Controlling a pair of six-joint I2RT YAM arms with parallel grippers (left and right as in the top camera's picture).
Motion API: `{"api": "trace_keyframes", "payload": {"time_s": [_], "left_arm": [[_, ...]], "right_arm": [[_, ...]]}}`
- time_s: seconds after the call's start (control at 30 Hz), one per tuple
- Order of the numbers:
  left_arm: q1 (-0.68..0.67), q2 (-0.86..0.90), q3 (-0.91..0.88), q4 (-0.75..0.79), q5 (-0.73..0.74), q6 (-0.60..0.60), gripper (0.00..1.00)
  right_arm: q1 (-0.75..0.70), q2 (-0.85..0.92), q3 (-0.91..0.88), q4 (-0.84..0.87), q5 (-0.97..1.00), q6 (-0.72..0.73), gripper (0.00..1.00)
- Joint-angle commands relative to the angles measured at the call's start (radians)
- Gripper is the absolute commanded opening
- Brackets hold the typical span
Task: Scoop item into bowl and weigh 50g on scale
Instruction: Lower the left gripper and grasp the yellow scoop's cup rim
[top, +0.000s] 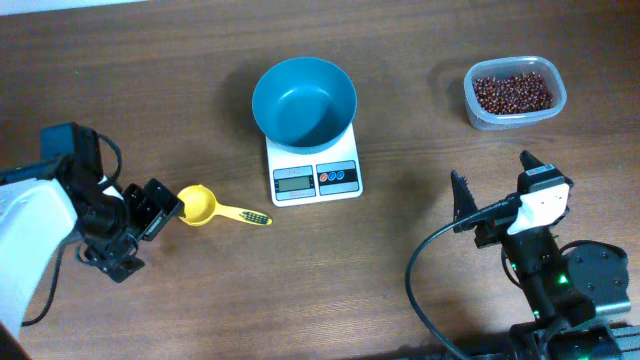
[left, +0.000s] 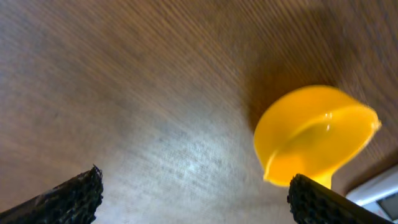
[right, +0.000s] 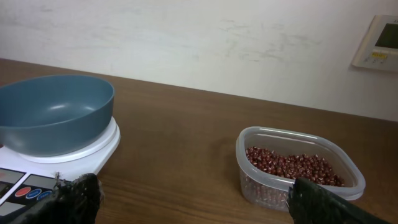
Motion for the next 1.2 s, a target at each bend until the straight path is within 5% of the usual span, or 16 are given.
{"api": "trace_keyframes", "payload": {"time_s": [0.0,0.17,0.37,0.57,0.7,0.8,1.17], "left_arm": [[-0.003,0.029,-0.005,0.049,0.0,-0.039,1.0],[-0.003,0.029,-0.005,0.084,0.06,-0.039,0.92],[-0.096,0.04,-0.005,0.114,-0.063,-0.039,0.84],[-0.137,0.11,-0.005,0.185,-0.083,-0.039,0.64],[-0.138,0.167,-0.005,0.218,-0.079,-0.039,0.34],[-0.137,0.166,-0.003,0.222,-0.067,-0.039,0.0],[-0.137,0.126,0.07,0.077,-0.053,0.021,0.0]], "right_arm": [[0.012,-0.008,-0.009,0.0,0.005,0.011,0.99],[0.012,-0.008,-0.009,0.0,0.005,0.011,0.99],[0.012,-0.008,-0.009,0.0,0.005,0.011,0.99],[0.012,-0.008,-0.009,0.0,0.005,0.011,0.99],[0.012,-0.008,-0.009,0.0,0.005,0.011,0.99],[0.012,-0.008,-0.009,0.0,0.005,0.011,0.99],[0.012,-0.008,-0.009,0.0,0.005,0.011,0.99]]}}
